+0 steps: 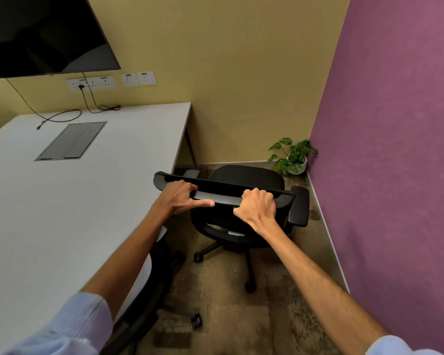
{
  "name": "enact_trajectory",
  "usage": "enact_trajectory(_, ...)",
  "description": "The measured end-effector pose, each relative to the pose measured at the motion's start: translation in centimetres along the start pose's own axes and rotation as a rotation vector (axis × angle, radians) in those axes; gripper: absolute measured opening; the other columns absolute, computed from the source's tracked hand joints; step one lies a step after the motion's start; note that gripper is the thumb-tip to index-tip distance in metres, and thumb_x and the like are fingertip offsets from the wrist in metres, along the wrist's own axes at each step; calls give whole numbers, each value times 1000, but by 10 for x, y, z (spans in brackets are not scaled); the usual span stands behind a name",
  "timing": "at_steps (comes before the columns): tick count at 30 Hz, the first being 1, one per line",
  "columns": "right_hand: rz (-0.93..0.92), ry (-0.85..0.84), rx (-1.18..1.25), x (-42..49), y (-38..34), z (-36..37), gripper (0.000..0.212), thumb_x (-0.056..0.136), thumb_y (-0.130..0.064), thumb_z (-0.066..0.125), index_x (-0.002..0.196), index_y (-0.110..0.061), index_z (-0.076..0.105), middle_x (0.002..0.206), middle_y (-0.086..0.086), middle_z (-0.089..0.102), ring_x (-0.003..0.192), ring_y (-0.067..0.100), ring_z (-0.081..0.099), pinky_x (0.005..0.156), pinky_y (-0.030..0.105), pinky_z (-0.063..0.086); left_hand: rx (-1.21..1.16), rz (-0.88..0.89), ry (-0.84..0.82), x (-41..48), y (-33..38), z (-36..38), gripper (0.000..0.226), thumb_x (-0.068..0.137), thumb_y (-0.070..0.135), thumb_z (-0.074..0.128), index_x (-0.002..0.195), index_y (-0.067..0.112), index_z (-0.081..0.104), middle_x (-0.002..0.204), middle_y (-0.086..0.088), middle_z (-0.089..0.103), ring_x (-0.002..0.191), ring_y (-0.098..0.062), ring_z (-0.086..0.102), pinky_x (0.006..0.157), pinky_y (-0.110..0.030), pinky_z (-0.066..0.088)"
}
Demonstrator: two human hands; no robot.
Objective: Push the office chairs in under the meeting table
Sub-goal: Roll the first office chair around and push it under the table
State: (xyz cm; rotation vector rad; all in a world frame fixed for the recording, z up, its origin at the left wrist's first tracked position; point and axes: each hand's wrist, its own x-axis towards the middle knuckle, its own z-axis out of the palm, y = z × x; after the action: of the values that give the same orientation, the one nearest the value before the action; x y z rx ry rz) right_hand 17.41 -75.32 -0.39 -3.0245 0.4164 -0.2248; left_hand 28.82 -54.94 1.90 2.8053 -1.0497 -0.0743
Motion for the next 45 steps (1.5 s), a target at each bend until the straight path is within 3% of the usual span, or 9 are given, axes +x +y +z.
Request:
enact_trajectory(5,30,26,-11,1,13,-2,27,57,-28,61,77,-13,73,66,10,67,64,34,66,54,29,36,47,97,-12,9,-4,4,78,65,94,37,51,17,30,45,5,33,42,-11,33,48,-26,24)
enact_trajectory(9,44,35,-57,4,25,-6,35,53,-30,60,81,-16,77,64,10,68,61,34,65,53,29,38,109,117,120,11,7,16,81,65,96,30,46,18,22,40,5,26,36,-13,29,45,-28,24)
enact_trajectory(15,36,-5,-135,12,52,-9,33,54,-34,65,81,-18,77,64,9,68,62,33,65,53,28,36,82,73,153,8,33,24,84,65,99,24,43,18,25,38,4,29,35,-16,35,44,-29,30)
enact_trajectory(21,-18,-13,-152,23,85,-11,24,56,-28,64,73,-15,76,60,10,65,58,33,63,50,27,37,51,-27,163,13,65,31,85,63,100,24,44,17,26,39,3,32,36,-19,36,45,-35,37)
enact_trajectory(30,-217,-54,-52,49,135,-17,29,52,-25,53,69,-13,74,58,10,63,54,32,61,49,26,36,76,-191,205,19,119,40,82,63,99,28,46,19,19,40,6,25,37,-12,24,43,-27,20)
enact_trajectory(39,-361,-71,79,75,149,-17,27,44,-23,41,54,-9,62,49,11,54,48,33,55,49,27,39,113,-358,217,21,144,35,81,64,98,30,45,20,19,39,7,21,37,-11,25,44,-27,17)
enact_trajectory(42,-422,-85,103,94,157,-13,35,46,-23,40,62,-10,69,54,12,59,50,34,56,50,27,38,104,-432,219,31,152,36,82,61,100,26,45,20,21,39,6,23,38,-12,27,45,-27,20)
enact_trajectory(45,-492,-109,81,115,157,-15,30,44,-24,41,55,-9,64,44,4,41,42,28,43,47,25,36,104,-510,247,38,158,37,82,61,100,26,44,20,21,38,7,22,36,-11,26,44,-26,18)
